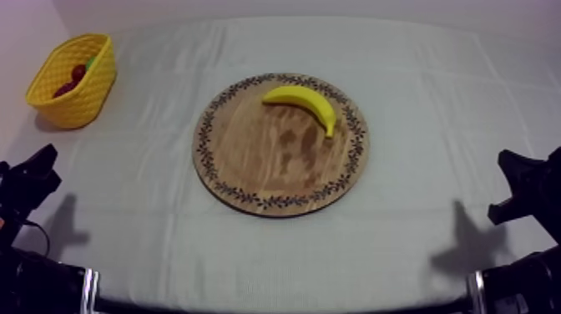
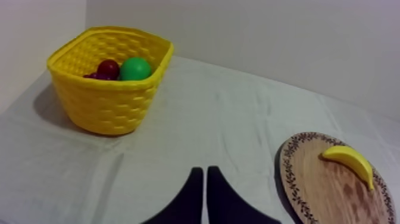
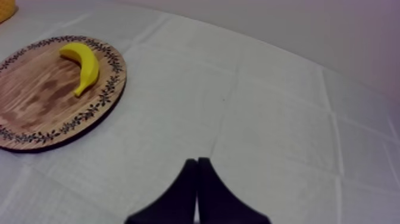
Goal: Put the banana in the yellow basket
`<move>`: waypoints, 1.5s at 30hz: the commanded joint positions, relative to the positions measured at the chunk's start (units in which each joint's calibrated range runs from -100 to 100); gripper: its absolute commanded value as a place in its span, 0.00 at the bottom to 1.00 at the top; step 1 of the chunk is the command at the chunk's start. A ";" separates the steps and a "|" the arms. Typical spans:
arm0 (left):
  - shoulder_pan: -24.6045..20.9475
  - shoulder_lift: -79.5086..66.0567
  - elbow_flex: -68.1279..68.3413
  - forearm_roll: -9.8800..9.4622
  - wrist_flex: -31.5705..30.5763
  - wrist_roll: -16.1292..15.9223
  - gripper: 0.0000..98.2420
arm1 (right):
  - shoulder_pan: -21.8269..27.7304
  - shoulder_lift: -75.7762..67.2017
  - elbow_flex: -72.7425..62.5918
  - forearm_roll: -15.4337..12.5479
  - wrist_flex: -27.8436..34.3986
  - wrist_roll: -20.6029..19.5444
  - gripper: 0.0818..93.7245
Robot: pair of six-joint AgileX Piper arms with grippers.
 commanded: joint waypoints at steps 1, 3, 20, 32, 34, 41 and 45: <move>0.09 0.00 0.00 -0.02 0.02 -0.81 0.00 | -0.01 0.03 -0.03 0.00 0.03 -0.02 0.00; 0.09 0.00 0.00 -0.02 0.02 0.15 0.01 | -0.01 0.03 -0.03 0.00 0.03 -0.02 0.00; 0.29 0.00 0.00 -0.02 0.02 2.07 0.00 | -0.01 0.03 -0.03 0.00 0.03 -0.02 0.00; 1.53 10.45 -7.89 1.55 -1.03 -1.59 0.00 | -0.01 0.03 -0.03 0.00 0.03 -0.02 0.00; 2.28 14.83 -12.21 1.89 0.11 -3.08 0.00 | -0.01 0.03 -0.03 0.00 0.03 -0.02 0.00; 4.00 33.25 -31.12 5.17 8.79 -10.09 0.00 | -0.01 0.03 -0.03 0.00 0.03 -0.02 0.00; 4.56 44.29 -42.47 6.98 15.45 -14.31 0.02 | -0.01 0.03 -0.03 0.00 0.03 -0.02 0.00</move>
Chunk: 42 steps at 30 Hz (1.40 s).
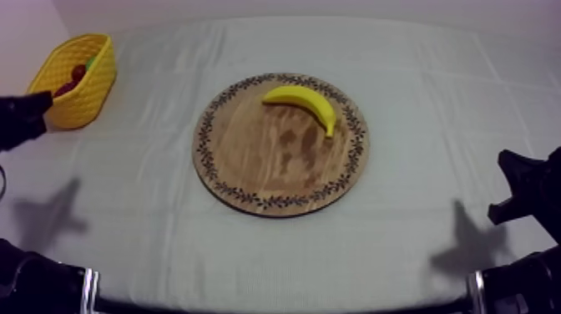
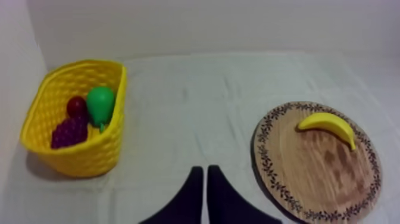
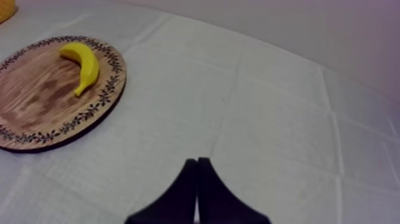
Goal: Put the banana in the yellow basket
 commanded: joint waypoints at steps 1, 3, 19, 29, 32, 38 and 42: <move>0.42 12.13 -12.34 0.38 4.49 -3.83 0.02 | -0.01 0.03 -0.03 0.00 0.02 0.02 0.00; 0.91 17.23 -17.18 0.60 6.88 -5.12 0.02 | -0.01 0.03 -0.03 0.00 0.02 0.02 0.00; 12.05 52.98 -52.79 -3.89 21.08 -7.04 0.01 | -0.01 0.03 -0.03 0.00 0.02 0.03 0.00; 19.49 75.30 -75.14 -5.15 31.57 -8.53 0.02 | -0.01 0.03 -0.03 0.00 0.02 0.02 0.00; 21.03 80.52 -80.99 -5.08 33.17 -9.09 0.02 | -0.01 0.03 -0.03 0.00 0.02 0.02 0.00; 23.00 89.54 -90.52 -4.96 36.82 -11.01 0.12 | -0.01 0.03 -0.03 0.00 0.02 0.02 0.00; 23.67 93.84 -93.72 -4.67 37.28 -12.55 0.28 | -0.01 0.03 -0.03 0.00 0.02 0.02 0.00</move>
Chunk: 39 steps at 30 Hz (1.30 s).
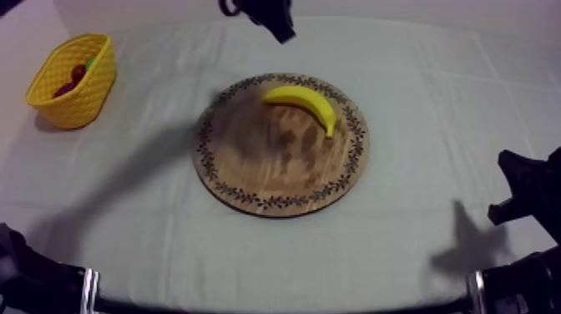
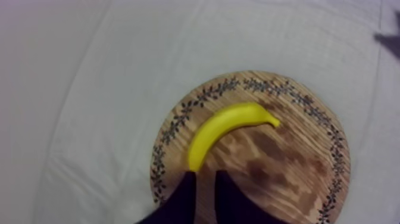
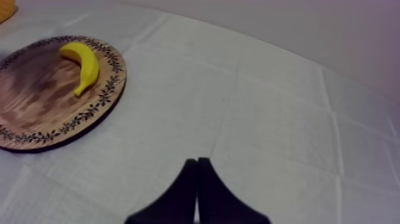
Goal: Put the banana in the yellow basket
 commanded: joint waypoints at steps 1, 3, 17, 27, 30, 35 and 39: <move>0.13 3.32 -2.30 0.11 0.08 -0.74 0.34 | -0.01 0.03 -0.03 0.00 0.01 0.02 0.00; 0.16 4.79 -2.94 0.22 0.03 -1.03 0.46 | -0.01 0.03 -0.03 0.00 0.01 0.02 0.00; 0.70 16.18 -8.30 0.74 0.65 -2.31 0.78 | -0.01 0.03 -0.03 0.00 0.01 0.02 0.00; 0.67 26.08 -17.17 0.74 3.94 -3.87 0.78 | -0.01 0.03 -0.03 0.00 0.01 0.02 0.00; 0.69 28.94 -20.79 0.61 5.76 -4.16 0.78 | -0.01 0.03 -0.03 0.00 0.01 0.02 0.00; 1.03 34.32 -29.66 0.22 10.08 -4.54 0.78 | -0.01 0.03 -0.03 0.00 0.01 0.02 0.00; 1.16 39.35 -39.39 0.08 14.86 -4.71 0.78 | -0.01 0.03 -0.03 0.00 0.01 0.02 0.00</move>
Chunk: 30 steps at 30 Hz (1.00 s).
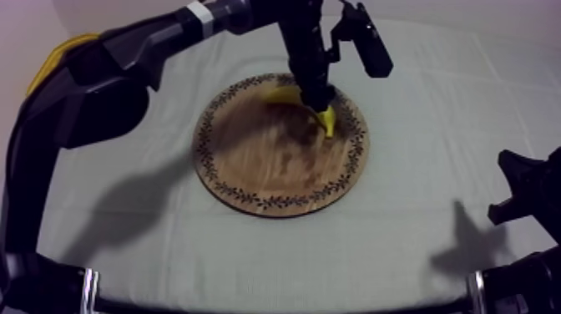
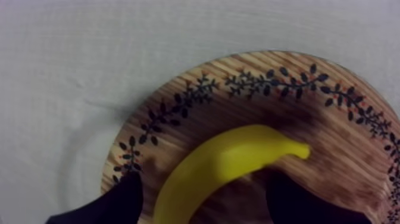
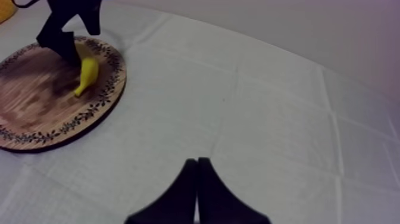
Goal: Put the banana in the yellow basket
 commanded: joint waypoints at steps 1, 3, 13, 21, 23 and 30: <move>0.07 3.66 -9.18 0.01 2.88 -0.07 0.78 | -0.01 0.03 -0.03 0.00 0.03 0.02 0.00; 0.19 5.75 -13.24 -0.02 4.22 -0.12 0.77 | -0.01 0.03 -0.03 0.00 0.03 0.02 0.00; -0.69 8.16 -14.15 0.42 5.54 0.93 0.71 | -0.01 0.03 -0.03 0.00 0.03 0.02 0.00; -1.15 7.00 -9.38 0.22 5.58 0.92 0.71 | -0.01 0.03 -0.03 0.00 0.03 0.02 0.00; -1.21 6.89 -7.95 0.20 5.58 0.84 0.71 | -0.01 0.03 -0.03 0.00 0.03 0.02 0.00; -1.57 6.66 -5.69 0.06 5.58 0.33 0.70 | -0.02 0.03 -0.03 0.00 0.03 0.01 0.00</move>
